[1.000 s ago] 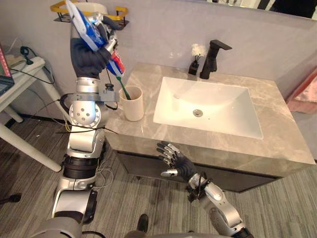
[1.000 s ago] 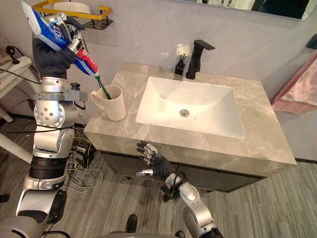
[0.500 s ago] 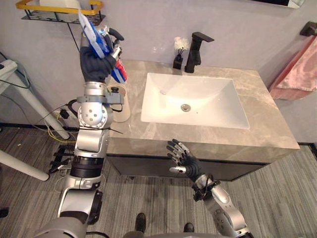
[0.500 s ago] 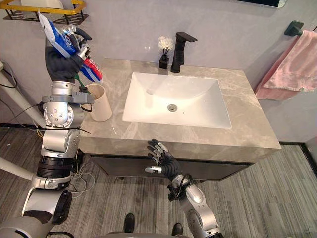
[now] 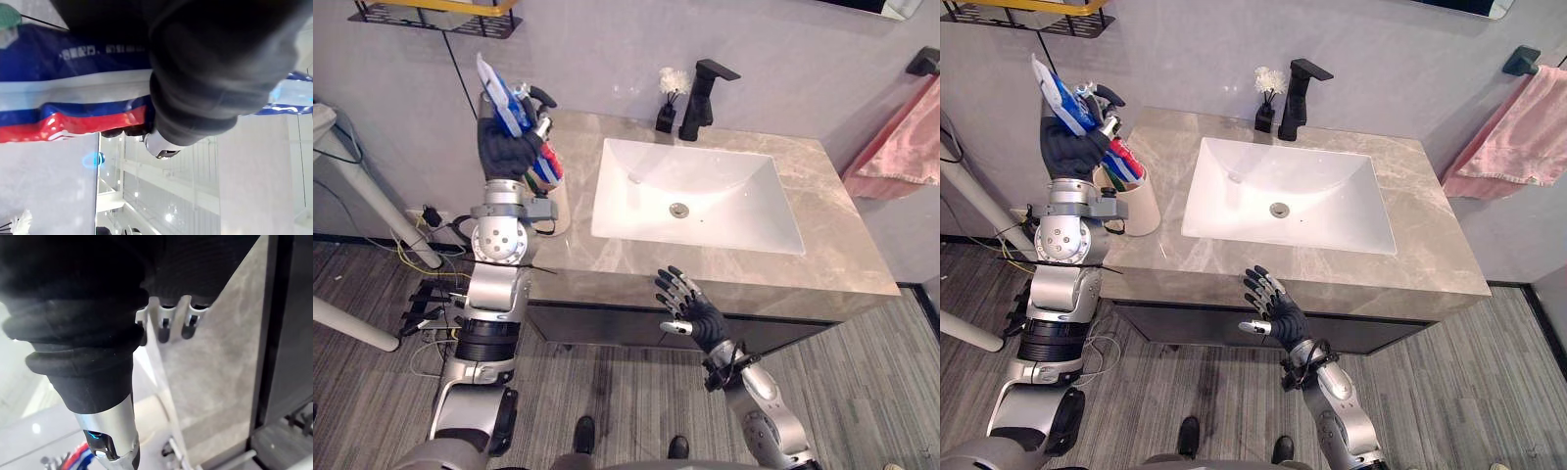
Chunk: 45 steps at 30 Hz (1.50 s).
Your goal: Organize washtable
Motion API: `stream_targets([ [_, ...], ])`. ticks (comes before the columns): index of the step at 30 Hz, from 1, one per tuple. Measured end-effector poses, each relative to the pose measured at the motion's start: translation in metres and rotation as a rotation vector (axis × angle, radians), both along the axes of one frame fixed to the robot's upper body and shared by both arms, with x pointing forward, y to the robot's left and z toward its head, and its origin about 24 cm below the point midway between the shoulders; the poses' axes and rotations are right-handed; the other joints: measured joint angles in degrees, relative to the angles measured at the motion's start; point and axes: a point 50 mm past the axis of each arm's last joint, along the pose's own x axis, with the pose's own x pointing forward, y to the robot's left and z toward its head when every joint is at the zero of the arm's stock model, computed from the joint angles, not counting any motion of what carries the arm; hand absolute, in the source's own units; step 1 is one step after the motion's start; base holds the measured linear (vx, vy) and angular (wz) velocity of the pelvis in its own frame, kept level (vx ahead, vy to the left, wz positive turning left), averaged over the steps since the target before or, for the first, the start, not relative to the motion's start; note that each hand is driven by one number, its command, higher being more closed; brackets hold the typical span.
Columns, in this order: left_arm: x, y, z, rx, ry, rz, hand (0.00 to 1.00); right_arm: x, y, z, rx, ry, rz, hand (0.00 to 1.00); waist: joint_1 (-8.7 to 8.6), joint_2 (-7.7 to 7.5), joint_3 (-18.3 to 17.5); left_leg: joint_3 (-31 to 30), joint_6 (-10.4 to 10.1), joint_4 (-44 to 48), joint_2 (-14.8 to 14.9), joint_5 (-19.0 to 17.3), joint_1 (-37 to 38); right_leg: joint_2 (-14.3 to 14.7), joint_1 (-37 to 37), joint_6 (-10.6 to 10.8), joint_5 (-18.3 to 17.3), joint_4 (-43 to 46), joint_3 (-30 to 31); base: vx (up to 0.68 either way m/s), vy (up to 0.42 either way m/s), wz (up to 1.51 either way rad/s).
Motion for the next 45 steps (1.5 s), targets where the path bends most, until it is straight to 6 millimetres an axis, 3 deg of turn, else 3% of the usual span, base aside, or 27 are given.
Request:
stream_targets([
  [5,-0.001,0.008,0.002,-0.019,-0.010,0.032,1.00,-0.001,-0.001,-0.001,0.001,0.005,0.000,0.00,0.15,-0.03,0.02,-0.22,-0.01,0.00,-0.01,0.00,0.01,-0.02,0.00,-0.06,-0.04,0.30,-0.16,0.00,0.000,0.00],
  [21,-0.001,0.008,0.002,-0.007,-0.010,0.043,1.00,-0.001,-0.002,0.000,0.000,-0.001,0.004,0.00,0.05,-0.86,1.13,-0.06,-0.16,0.00,-0.01,-0.11,0.07,-0.07,-0.30,-0.50,-0.32,0.75,-0.09,0.00,0.000,0.00],
  [39,0.008,0.011,-0.013,-0.003,0.070,0.054,1.00,0.000,0.000,0.012,0.013,-0.050,0.008,0.00,-0.08,-1.28,3.38,0.71,0.00,0.01,0.05,-0.20,-0.97,-0.06,-1.76,-0.16,0.02,0.72,0.54,0.00,0.001,-0.01],
  [40,0.008,0.012,-0.014,-0.003,0.080,0.055,0.00,0.000,0.000,0.014,0.015,-0.058,0.008,0.00,-0.09,-1.38,3.45,0.93,0.23,0.01,0.07,-0.22,-0.97,-0.06,-1.88,-0.15,0.02,0.71,0.76,0.03,0.005,-0.09],
  [45,0.008,0.012,-0.013,-0.002,0.076,0.056,0.00,0.000,-0.001,0.015,0.016,-0.064,0.006,0.00,-0.17,-1.65,3.73,1.84,0.55,0.02,0.05,-0.75,-0.99,-0.09,-2.43,-0.15,0.05,0.76,1.48,0.03,0.006,-0.10],
])
